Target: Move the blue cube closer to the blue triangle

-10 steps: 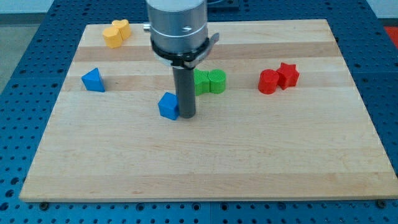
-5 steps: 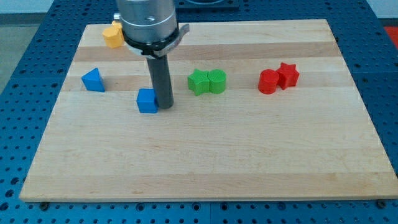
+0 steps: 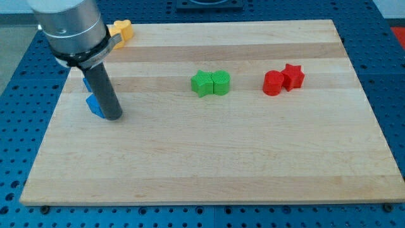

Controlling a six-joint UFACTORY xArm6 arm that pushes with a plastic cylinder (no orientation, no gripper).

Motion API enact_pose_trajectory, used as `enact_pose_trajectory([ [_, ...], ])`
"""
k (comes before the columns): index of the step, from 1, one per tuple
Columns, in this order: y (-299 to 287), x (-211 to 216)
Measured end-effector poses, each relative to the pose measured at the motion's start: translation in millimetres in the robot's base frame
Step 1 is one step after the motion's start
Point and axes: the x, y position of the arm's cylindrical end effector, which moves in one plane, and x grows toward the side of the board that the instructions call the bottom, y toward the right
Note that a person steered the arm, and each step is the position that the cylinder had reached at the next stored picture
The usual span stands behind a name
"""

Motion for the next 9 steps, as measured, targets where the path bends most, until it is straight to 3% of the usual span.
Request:
enact_pose_trajectory([
  [9, -34.9, -17.3],
])
